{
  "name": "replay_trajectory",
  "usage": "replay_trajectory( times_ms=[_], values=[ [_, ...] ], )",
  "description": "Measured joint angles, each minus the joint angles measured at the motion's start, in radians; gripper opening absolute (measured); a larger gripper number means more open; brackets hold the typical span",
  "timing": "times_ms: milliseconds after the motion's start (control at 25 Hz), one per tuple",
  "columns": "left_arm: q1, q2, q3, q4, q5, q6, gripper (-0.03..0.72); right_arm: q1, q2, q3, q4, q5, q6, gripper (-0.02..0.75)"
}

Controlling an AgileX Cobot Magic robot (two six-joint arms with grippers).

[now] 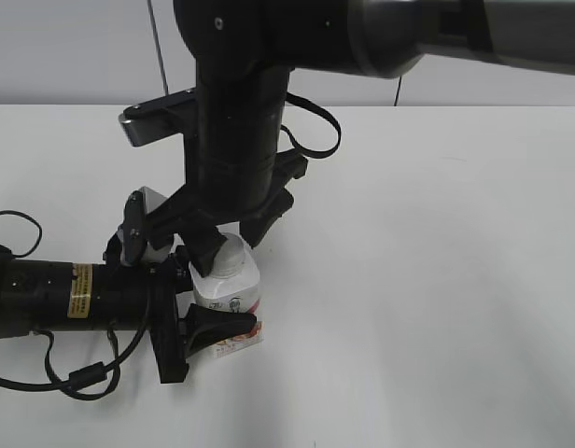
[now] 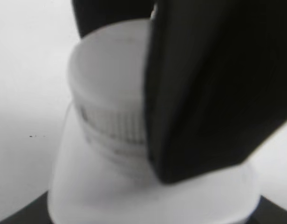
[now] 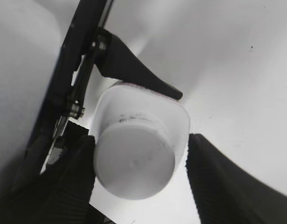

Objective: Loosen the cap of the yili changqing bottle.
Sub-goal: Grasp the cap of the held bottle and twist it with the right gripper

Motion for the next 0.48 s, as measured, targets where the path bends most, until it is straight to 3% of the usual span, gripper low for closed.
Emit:
replay_trajectory(
  times_ms=[200, 360, 480],
  values=[
    [0.0, 0.0, 0.0, 0.0, 0.0, 0.0, 0.413, 0.0, 0.0, 0.0, 0.007, 0.001, -0.001, 0.398],
    [0.0, 0.0, 0.0, 0.0, 0.0, 0.0, 0.413, 0.0, 0.0, 0.0, 0.01, 0.0, -0.02, 0.391],
    [0.0, 0.0, 0.0, 0.0, 0.0, 0.001, 0.413, 0.0, 0.0, 0.0, 0.014, 0.006, -0.152, 0.391]
  ],
)
